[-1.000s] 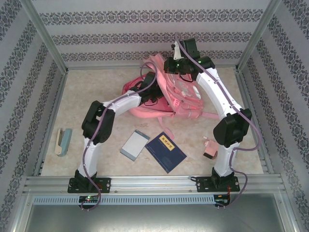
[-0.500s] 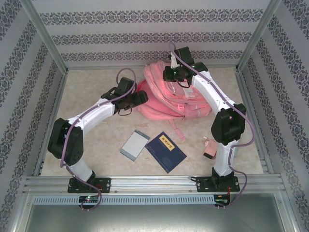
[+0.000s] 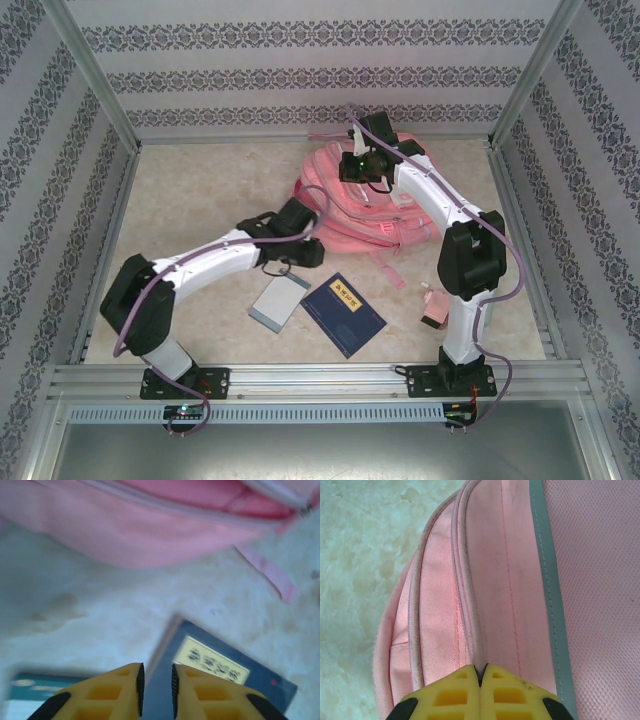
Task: Pack the student bag
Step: Move the book to the center of the table.
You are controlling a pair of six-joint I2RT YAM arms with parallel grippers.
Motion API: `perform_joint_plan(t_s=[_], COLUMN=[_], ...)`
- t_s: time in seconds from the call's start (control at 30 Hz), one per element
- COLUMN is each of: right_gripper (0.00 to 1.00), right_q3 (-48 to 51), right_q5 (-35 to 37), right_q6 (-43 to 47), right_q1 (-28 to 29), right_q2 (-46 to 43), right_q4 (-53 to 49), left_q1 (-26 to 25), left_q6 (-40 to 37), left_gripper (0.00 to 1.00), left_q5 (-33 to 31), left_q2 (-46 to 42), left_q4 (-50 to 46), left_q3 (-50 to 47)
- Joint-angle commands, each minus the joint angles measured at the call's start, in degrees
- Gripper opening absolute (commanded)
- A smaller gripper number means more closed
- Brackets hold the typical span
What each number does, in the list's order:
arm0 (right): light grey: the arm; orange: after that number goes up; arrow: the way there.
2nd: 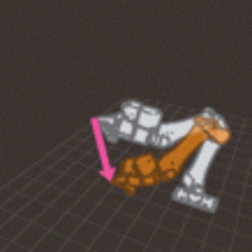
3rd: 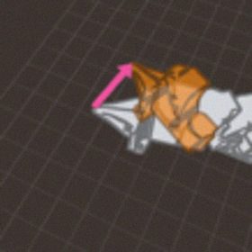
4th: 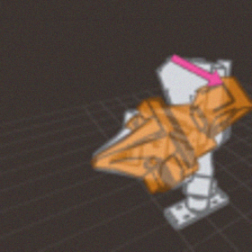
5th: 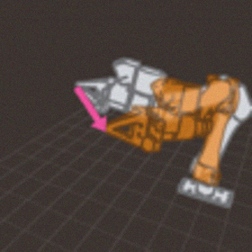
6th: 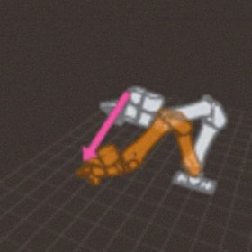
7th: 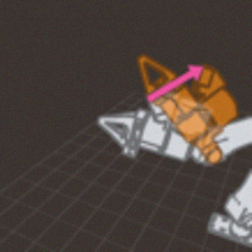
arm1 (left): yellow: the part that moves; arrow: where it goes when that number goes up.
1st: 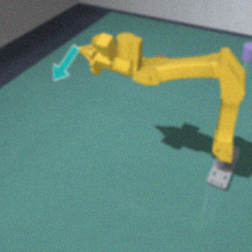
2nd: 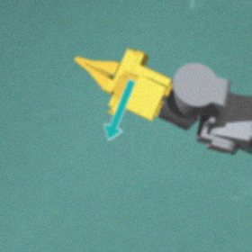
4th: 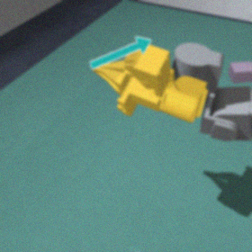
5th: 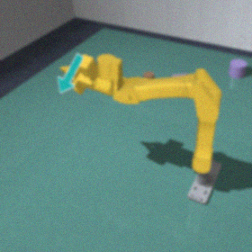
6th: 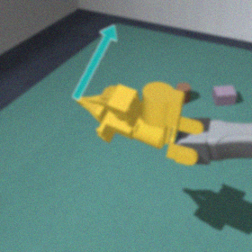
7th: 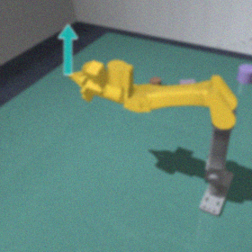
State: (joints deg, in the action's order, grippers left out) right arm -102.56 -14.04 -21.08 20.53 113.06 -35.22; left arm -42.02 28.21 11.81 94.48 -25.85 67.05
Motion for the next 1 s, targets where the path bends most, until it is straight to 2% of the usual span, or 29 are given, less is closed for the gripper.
perform_joint_plan(t_s=[0.0, 0.07, 0.17, 0.3, 0.47, 0.67, 0.97], right_gripper=[0.00, 0.00, 0.00, 0.00, 0.00, 0.00, 0.00], right_q3=[0.42, 0.34, 0.30, 0.65, 0.94, 1.31, 1.82], right_q5=[1.13, 1.12, 1.29, 1.04, 1.12, 1.04, 1.29], right_q6=[-0.95, -1.06, -1.31, -1.43, -1.40, -1.55, -1.68], right_q1=[-1.11, -1.11, -1.11, -1.02, -1.07, -1.02, -0.41], right_q2=[-2.31, -2.40, -2.62, -2.97, -3.44, -3.89, -3.63], right_q4=[2.04, 2.09, 2.25, 2.25, 2.26, 2.35, 2.00], left_q1=[-4.44, -6.28, -7.95, -8.42, -7.72, -1.18, 12.28], left_q6=[-3.91, -4.08, -3.99, -3.31, -0.84, 0.40, -4.89], left_gripper=[0.19, 0.15, 0.14, 0.11, 0.00, 0.00, 0.00], left_q5=[-0.48, -1.42, -1.78, -2.71, -11.81, -17.97, -20.68], left_q2=[4.75, 7.93, 12.60, 16.98, 17.87, 13.23, 8.71], left_q4=[-2.82, -3.63, -3.95, -4.12, -7.09, -7.16, -5.44], left_q3=[2.68, 4.06, 5.00, 4.86, 3.05, -4.19, -8.38])
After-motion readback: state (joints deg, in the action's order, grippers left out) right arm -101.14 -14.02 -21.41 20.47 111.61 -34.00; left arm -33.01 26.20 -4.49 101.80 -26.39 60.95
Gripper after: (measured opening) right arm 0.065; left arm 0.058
